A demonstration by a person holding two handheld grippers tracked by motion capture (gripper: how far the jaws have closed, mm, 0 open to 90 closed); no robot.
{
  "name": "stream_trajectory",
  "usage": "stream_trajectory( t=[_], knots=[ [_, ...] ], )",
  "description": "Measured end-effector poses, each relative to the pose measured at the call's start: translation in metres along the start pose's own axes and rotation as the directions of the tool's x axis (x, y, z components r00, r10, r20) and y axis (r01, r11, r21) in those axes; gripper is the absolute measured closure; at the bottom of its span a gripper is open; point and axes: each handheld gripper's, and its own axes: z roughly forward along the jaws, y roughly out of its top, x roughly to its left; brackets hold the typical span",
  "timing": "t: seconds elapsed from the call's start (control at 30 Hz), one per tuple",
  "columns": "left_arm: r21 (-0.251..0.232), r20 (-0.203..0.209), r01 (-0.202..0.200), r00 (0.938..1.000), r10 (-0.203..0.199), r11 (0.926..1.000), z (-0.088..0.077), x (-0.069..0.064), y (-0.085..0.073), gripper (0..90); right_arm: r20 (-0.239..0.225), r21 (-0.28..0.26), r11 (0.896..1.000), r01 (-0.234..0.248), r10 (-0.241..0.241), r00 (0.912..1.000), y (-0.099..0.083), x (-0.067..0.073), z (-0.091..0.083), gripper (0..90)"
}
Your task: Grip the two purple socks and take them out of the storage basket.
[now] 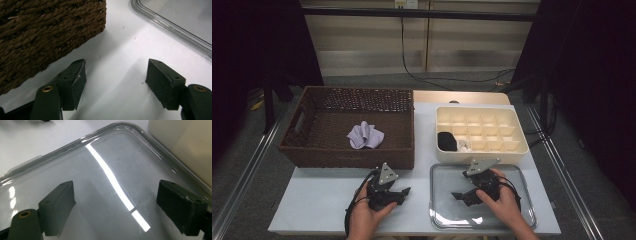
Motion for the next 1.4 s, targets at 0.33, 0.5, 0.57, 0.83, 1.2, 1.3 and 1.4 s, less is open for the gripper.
stream_trajectory(
  t=[0.33,0.5,0.57,0.83,1.2,1.3,1.4],
  knots=[
    [-0.001,0.0,0.0,1.0,0.0,1.0,0.0,0.0,0.0,31.8,0.039,-0.046,0.998,0.039,-0.038,0.9985,-0.008,0.005,0.001,13.7],
    [-0.001,0.006,0.001,1.0,-0.001,1.0,0.0,0.0,0.0,31.0,0.043,-0.049,0.998,0.039,-0.037,0.9984,-0.008,0.005,0.001,13.6],
    [-0.002,0.009,0.003,1.0,-0.003,1.0,0.0,0.001,0.0,30.5,0.041,-0.049,0.998,0.039,-0.037,0.9985,-0.008,0.005,0.001,13.6],
    [-0.003,0.027,0.002,0.9996,-0.002,1.0,0.0,0.001,0.0,27.2,0.039,-0.049,0.998,0.037,-0.036,0.9986,-0.008,0.005,0.001,13.6],
    [0.042,0.028,0.025,0.9993,-0.026,0.9988,-0.009,0.012,-0.001,23.1,0.04,-0.048,0.998,0.036,-0.034,0.9986,-0.008,0.005,0.001,13.6],
    [0.059,0.028,0.034,0.999,-0.036,0.9977,-0.012,0.015,-0.002,22.2,0.039,-0.048,0.998,0.035,-0.033,0.9987,-0.008,0.005,0.001,13.5],
    [0.074,0.028,0.034,0.9989,-0.036,0.9967,-0.014,0.017,-0.001,21.6,0.04,-0.048,0.998,0.036,-0.034,0.9986,-0.008,0.005,0.001,13.6]
  ],
)
